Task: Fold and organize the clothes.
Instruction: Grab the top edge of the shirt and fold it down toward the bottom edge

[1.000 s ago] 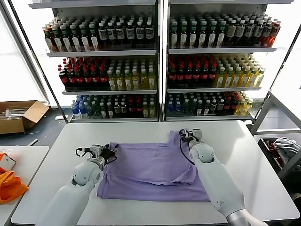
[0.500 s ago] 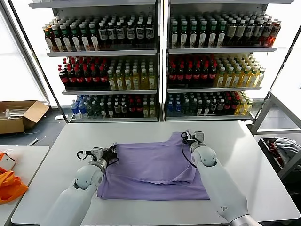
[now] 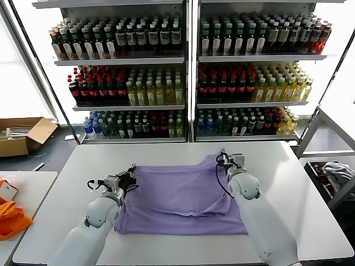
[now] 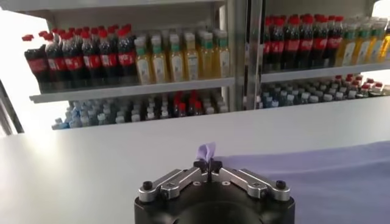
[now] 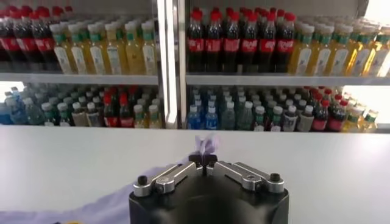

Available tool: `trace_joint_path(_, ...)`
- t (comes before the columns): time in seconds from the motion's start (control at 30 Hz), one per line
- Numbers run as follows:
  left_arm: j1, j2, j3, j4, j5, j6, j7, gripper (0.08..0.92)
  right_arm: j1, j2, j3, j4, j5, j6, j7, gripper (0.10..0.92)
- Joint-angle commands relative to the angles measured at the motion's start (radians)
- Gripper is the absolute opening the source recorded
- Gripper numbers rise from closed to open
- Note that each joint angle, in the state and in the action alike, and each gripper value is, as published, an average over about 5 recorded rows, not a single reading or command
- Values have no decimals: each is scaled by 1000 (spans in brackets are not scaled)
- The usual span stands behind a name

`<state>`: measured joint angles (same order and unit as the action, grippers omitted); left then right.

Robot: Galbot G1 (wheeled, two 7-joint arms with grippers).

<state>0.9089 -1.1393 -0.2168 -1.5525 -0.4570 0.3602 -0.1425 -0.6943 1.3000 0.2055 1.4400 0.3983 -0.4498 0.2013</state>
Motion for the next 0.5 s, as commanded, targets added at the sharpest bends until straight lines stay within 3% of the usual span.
trace_joint_path(0.03, 84, 24, -49, -126, 29, -77, 9, 86, -66, -6, 17, 198, -33, 25, 14, 110)
trace_joint_path(0.27, 210, 53, -110, -246, 55, -58, 10, 86, -235, -24, 31, 369, -92, -8, 74, 110)
trace_joint_path(0.5, 301, 32, -136, -291, 109, -62, 18, 86, -409, -12, 61, 448, -136, -30, 117, 110)
